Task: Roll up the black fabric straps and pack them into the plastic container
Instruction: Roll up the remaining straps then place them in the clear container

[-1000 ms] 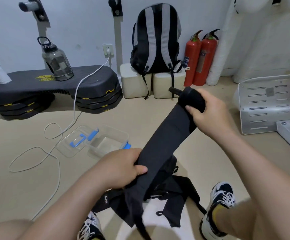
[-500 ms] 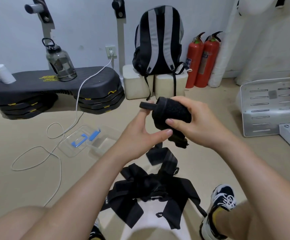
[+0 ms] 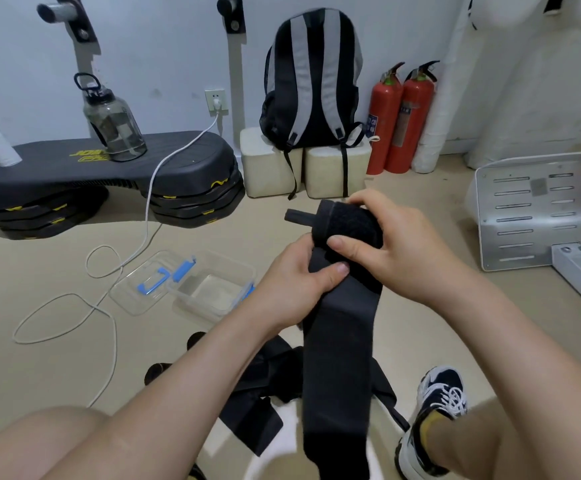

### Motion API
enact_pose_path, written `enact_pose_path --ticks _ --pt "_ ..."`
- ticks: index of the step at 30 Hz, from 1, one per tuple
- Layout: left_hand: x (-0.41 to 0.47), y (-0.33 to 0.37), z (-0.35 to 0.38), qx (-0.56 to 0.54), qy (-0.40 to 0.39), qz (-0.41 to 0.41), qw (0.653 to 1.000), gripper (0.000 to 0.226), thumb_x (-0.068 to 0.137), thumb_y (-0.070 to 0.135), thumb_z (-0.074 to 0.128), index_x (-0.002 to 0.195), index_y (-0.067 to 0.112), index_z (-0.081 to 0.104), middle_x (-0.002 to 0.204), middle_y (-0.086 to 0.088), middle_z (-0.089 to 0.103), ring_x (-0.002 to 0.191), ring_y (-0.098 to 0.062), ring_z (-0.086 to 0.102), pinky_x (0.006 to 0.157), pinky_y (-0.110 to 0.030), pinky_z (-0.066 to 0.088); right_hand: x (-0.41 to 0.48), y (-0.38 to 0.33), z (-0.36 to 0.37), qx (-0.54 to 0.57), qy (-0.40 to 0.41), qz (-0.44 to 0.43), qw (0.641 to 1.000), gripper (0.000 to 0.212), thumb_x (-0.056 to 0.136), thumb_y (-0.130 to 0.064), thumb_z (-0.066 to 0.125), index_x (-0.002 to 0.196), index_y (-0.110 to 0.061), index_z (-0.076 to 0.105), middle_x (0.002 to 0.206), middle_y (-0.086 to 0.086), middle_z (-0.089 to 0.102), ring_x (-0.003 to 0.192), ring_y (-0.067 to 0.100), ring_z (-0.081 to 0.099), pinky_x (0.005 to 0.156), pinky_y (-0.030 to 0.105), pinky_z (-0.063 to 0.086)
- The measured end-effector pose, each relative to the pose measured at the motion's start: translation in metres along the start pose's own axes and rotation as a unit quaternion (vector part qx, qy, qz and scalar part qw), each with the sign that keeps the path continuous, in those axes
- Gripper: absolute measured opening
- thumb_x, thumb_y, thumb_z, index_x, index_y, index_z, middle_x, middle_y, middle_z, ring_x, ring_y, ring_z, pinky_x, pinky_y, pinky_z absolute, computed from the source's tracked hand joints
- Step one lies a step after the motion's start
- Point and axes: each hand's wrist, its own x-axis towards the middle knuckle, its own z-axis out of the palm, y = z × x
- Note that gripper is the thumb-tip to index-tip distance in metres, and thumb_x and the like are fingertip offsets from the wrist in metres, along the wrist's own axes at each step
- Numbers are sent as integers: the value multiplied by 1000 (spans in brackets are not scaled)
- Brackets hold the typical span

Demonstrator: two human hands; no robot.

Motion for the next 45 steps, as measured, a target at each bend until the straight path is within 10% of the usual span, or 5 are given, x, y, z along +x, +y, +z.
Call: enact_pose_path --ticks 13,18,27,32,45 --pt "-9 17 -17 -87 -30 -43 995 32 92 28 62 109 2 65 93 -8 69 89 -20 65 79 -34 49 -4 -10 13 -77 -50 -34 995 52 94 -42 48 141 -24 35 120 7 51 93 35 59 75 51 51" --pt "-12 19 -11 -100 70 -39 992 58 80 60 61 103 7 70 94 -5 76 91 -16 72 72 -25 54 -4 -20 21 -140 -54 -49 987 58 89 -19 59 143 -30 39 115 3 43 77 34 57 60 44 48" --pt "-11 18 -13 -102 63 37 992 21 97 23 56 95 8 71 80 4 74 79 -7 69 67 -18 51 5 -19 -10 175 -157 49 971 54 79 4 65 123 -27 65 108 4 72 102 22 67 90 46 55" --pt "-13 16 -15 -116 15 47 992 32 91 28 64 110 2 67 93 -3 75 90 -15 71 72 -22 53 4 -16 -26 302 -213 92 925 26 94 -14 67 119 -19 67 65 -21 65 56 -6 57 50 7 40" --pt "-10 14 -16 -90 80 61 991 29 88 23 69 111 5 68 96 -9 75 94 -22 72 75 -29 58 3 -16 -14 227 -159 100 956 40 85 -22 77 121 -27 61 106 -5 68 95 3 66 81 23 56"
